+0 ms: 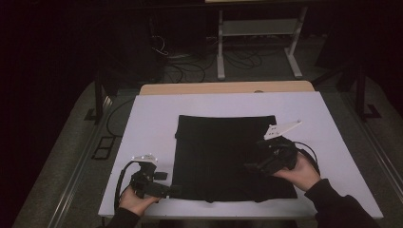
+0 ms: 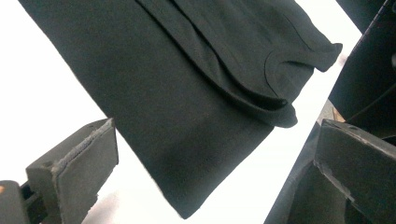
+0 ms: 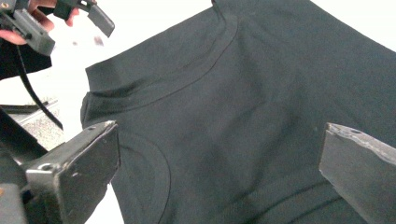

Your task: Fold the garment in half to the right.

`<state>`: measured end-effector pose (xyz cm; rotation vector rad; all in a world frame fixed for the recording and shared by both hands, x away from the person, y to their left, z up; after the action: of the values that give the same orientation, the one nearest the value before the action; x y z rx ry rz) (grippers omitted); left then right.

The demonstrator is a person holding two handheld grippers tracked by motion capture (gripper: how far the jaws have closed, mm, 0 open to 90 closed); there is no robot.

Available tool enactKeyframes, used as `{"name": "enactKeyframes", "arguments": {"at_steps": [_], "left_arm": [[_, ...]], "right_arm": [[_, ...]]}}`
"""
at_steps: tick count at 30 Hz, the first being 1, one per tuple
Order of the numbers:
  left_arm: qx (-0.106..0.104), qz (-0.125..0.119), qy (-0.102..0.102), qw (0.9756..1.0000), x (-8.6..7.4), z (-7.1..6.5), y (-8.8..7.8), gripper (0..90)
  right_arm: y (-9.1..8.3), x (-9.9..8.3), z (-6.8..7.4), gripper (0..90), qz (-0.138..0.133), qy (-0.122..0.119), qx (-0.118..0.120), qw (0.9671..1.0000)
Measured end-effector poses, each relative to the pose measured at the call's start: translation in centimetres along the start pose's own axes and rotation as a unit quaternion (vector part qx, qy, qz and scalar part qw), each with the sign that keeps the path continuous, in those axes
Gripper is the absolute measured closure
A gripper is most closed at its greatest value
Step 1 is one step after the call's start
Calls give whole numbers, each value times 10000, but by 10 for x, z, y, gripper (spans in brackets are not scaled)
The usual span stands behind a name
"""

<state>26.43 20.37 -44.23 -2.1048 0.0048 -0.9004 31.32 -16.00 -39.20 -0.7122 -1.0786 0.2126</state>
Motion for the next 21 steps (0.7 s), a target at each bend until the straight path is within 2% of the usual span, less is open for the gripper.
{"name": "enactKeyframes", "arguments": {"at_steps": [21], "left_arm": [[74,233,-247,9994,-9,2,1,0]], "right_arm": [[31,33,-14,0,48,-91,11,9999]]}}
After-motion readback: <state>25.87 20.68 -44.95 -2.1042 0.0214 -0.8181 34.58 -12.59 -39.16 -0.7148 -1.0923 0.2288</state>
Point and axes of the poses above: each handheld gripper's, and its own axes: y roughly forward along the jaws, x roughly out of its top, z roughly to its left, the point moved 3 cm from there along y, roughly forward along the jaws, and after that the axes turned 7 degrees about x, right-handed, at the moved point
